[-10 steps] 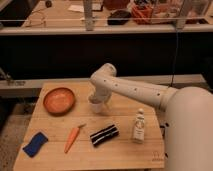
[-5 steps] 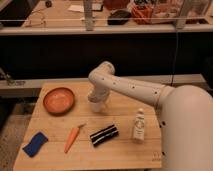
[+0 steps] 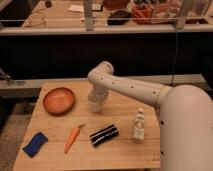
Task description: Pick up the ceramic cup
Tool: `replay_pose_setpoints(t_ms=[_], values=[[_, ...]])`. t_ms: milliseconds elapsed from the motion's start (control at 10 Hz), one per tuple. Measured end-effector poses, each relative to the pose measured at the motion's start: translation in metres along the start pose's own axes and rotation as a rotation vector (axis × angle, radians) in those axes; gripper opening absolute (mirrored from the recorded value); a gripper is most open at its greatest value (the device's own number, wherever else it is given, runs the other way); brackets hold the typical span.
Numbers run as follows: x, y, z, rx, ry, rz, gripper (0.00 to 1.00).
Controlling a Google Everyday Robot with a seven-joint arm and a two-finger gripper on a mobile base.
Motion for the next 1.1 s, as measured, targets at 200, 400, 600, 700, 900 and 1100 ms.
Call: replay_pose_setpoints(t_ms=[200, 400, 600, 700, 900, 1100], values=[[-0.002, 0.000, -0.005, 0.005, 0.000, -0.002, 0.10], [-0.004, 0.002, -0.017, 0.010, 0.003, -0.004, 0.04], [-0.003, 0.002, -0.041, 0.013, 0.011, -0.005, 0.04], [-0.004, 0.000, -0.048, 0.014, 0.014, -0.008, 0.04], [-0.006, 0.000, -0.057, 0.016, 0.018, -0.015, 0.04], [-0.006, -0.002, -0.068, 0.018, 0.018, -0.017, 0.04]])
